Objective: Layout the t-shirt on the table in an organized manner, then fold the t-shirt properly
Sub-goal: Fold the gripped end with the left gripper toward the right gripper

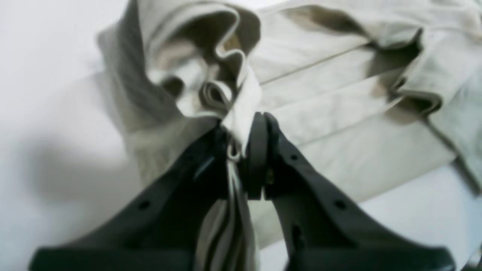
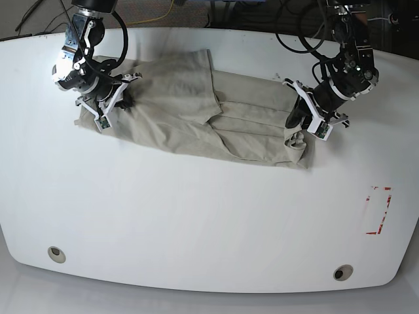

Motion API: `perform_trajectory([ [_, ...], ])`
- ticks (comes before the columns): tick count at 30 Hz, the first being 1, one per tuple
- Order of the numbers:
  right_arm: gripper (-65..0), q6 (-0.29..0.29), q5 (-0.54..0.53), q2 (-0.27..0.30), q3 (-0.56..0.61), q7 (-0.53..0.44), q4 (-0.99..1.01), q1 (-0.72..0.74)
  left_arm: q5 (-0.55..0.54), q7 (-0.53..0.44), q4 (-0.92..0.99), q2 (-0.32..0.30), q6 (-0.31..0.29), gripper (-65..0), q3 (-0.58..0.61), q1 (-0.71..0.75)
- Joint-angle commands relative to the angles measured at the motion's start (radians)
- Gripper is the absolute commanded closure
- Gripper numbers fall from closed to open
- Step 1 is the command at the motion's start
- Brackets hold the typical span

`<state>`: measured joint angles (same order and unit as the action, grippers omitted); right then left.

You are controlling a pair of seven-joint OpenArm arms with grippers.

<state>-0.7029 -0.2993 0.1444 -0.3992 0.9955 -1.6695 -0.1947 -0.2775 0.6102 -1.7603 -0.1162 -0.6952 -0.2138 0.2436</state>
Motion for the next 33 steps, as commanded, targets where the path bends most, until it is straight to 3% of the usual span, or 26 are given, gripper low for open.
perform_trajectory([
  [1,0.0,0.005,0.025,0.004,0.001,0.038,-0.002,-0.001,-0.018,-0.025,-0.022,0.016,-0.003,0.0,0.017,-0.011],
  [11,0.0,0.005,0.033,-0.021,0.001,0.038,-0.002,0.001,-0.022,-0.023,-0.022,0.052,-0.003,0.0,0.135,-0.011],
  [23,0.0,0.005,0.033,-0.022,0.001,0.038,-0.002,0.001,-0.016,-0.023,-0.019,0.149,-0.003,0.0,0.138,-0.013],
  [33,0.0,0.005,0.033,-0.022,0.001,0.038,-0.002,0.001,-0.016,-0.023,-0.017,0.164,-0.003,0.0,0.212,-0.013],
])
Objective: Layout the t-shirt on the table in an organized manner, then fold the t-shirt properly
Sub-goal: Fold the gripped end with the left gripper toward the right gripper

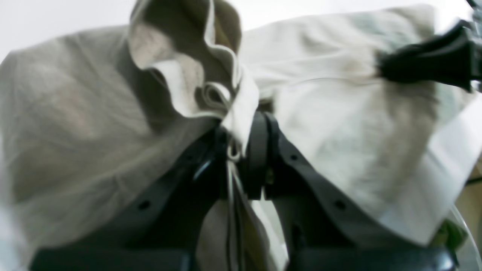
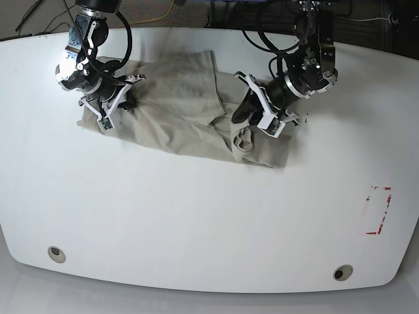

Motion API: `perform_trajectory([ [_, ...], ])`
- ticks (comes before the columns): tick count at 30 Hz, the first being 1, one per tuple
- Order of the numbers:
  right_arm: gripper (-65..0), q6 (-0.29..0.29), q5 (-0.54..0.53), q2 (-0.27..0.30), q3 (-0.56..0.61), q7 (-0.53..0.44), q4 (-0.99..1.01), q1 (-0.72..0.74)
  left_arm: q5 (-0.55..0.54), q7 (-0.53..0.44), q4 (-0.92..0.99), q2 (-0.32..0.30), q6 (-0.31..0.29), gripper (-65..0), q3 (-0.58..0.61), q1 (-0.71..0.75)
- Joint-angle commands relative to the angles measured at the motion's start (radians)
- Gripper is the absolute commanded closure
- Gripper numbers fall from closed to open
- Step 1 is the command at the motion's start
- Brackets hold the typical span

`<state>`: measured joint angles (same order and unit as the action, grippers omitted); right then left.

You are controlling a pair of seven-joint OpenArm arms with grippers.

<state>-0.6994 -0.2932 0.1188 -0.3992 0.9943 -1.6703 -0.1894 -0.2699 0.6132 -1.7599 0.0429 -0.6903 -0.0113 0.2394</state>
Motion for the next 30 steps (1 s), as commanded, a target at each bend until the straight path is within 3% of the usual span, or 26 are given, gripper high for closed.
perform_trajectory([
  [1,0.0,0.001,0.027,0.003,0.001,0.039,-0.001,-0.005,-0.024,-0.026,-0.018,0.005,-0.008,0.0,0.012,-0.008],
  [12,0.0,0.001,0.024,0.003,0.001,0.039,-0.001,-0.005,-0.024,-0.026,-0.018,0.007,-0.008,0.0,0.043,-0.031],
  [15,0.0,0.001,0.025,0.003,0.001,0.039,-0.001,-0.005,-0.024,-0.026,-0.018,0.007,-0.008,-5.3,0.043,-0.036],
  [25,0.0,0.001,0.022,0.005,0.001,0.039,-0.001,-0.005,-0.029,-0.026,-0.019,0.007,-0.008,-52.3,0.072,-0.045],
  [27,0.0,0.001,0.021,0.005,0.001,0.039,-0.001,-0.005,-0.029,-0.026,-0.021,0.002,-0.008,-57.5,0.112,-0.045],
  [30,0.0,0.001,0.022,0.005,0.001,0.039,-0.001,-0.005,-0.03,-0.026,-0.033,0.001,-0.008,-56.7,0.142,-0.044],
])
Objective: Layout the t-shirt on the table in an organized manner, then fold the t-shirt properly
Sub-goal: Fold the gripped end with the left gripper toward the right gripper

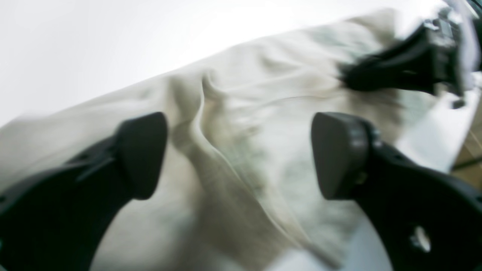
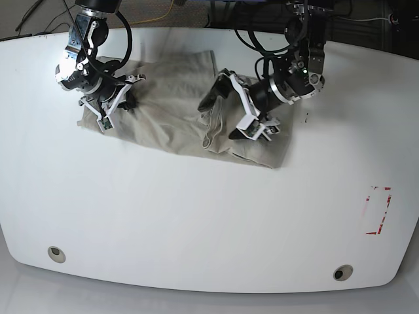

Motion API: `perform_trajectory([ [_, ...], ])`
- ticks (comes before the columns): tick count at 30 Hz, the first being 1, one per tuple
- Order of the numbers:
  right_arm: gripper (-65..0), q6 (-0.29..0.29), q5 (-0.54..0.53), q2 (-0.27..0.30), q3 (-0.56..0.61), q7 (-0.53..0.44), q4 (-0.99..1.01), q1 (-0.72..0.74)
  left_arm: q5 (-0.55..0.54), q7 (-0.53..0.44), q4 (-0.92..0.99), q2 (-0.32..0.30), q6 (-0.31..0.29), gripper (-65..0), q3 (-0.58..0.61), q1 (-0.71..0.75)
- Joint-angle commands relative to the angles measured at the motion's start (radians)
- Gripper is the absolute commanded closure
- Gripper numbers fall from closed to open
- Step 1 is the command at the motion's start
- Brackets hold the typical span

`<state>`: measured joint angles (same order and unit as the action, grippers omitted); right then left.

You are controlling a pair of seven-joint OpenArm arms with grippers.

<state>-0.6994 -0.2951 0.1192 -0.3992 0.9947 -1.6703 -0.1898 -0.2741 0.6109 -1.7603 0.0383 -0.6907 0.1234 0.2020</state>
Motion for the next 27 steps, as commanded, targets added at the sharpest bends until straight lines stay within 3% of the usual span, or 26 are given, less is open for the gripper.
perform_trajectory([
  [1,0.0,0.001,0.024,0.004,0.001,0.039,-0.001,-0.004,-0.026,-0.024,-0.036,0.005,-0.007,-56.4,0.008,-0.006],
  [6,0.0,0.001,0.024,0.004,0.001,0.039,-0.001,-0.004,-0.027,-0.027,-0.057,0.005,-0.007,-53.5,-0.009,-0.019],
  [13,0.0,0.001,0.023,0.007,0.001,0.039,-0.001,-0.006,-0.02,-0.03,-0.051,0.002,-0.007,-53.3,-0.167,-0.072],
  [18,0.0,0.001,0.021,0.007,0.001,0.039,-0.001,-0.007,0.003,-0.035,-0.051,-0.047,-0.007,-53.3,-0.255,-0.115],
  [23,0.0,0.001,0.021,0.007,0.001,0.039,-0.001,-0.007,0.091,-0.124,-0.049,-0.053,-0.007,-53.2,-0.302,-0.132],
  [25,0.0,0.001,0.021,0.007,0.001,0.039,-0.003,-0.006,0.141,-0.167,-0.049,-0.053,-0.007,-50.7,-0.302,-0.12],
  [27,0.0,0.001,0.021,0.006,0.001,0.039,-0.003,-0.006,0.187,-0.199,-0.049,-0.05,-0.007,-43.7,-0.301,-0.112],
])
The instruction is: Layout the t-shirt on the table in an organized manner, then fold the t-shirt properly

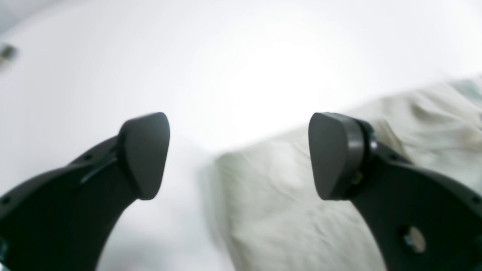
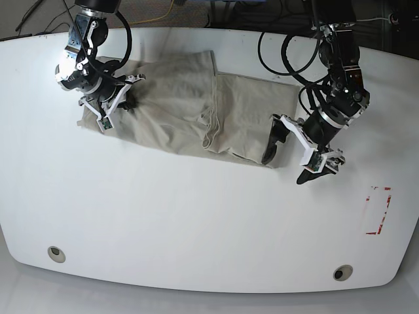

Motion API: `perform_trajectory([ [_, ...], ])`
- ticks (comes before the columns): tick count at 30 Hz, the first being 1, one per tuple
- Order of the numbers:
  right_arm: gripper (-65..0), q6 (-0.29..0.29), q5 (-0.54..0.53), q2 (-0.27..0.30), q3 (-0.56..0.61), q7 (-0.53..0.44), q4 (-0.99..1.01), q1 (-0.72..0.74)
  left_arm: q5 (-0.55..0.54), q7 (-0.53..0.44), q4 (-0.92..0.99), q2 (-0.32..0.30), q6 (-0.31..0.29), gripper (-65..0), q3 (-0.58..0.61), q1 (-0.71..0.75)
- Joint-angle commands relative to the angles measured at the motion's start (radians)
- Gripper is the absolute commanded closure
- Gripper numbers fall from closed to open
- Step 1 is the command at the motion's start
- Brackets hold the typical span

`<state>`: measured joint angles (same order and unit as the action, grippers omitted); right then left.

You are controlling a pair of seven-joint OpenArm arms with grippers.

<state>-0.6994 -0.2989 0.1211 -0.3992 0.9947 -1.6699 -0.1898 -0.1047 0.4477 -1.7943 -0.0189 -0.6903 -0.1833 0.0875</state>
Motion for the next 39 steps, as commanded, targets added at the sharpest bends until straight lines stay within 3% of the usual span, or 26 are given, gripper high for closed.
perform_trajectory([
  [1,0.0,0.001,0.025,0.004,0.001,0.039,-0.003,-0.006,0.04,-0.045,-0.014,0.009,-0.008,-39.1,0.006,0.004],
  [4,0.0,0.001,0.025,0.002,0.001,0.039,-0.003,-0.004,0.076,-0.049,-0.008,0.012,-0.008,-23.6,0.006,0.004],
  [6,0.0,0.001,0.025,0.002,0.001,0.039,-0.003,-0.004,0.101,-0.045,0.018,0.02,-0.008,-8.0,0.006,0.004],
  [8,0.0,0.001,0.025,0.002,0.001,0.039,-0.003,-0.004,0.128,-0.045,0.037,0.023,-0.008,0.0,0.006,0.004],
  [19,0.0,0.001,0.023,0.002,0.001,0.04,-0.009,-0.004,0.265,-0.049,0.104,0.026,-0.008,0.0,0.006,0.007],
  [25,0.0,0.001,0.023,0.002,0.001,0.04,-0.066,-0.004,0.273,-0.048,0.112,0.015,-0.008,0.0,0.023,0.042],
  [34,0.0,0.001,0.022,0.001,0.001,0.045,-0.123,-0.004,0.274,-0.048,0.159,-0.06,-0.008,0.0,0.117,0.102],
  [39,0.0,0.001,-0.038,0.004,0.0,0.045,-0.148,-0.003,0.274,-0.048,0.195,-0.063,-0.008,0.0,0.117,0.102],
])
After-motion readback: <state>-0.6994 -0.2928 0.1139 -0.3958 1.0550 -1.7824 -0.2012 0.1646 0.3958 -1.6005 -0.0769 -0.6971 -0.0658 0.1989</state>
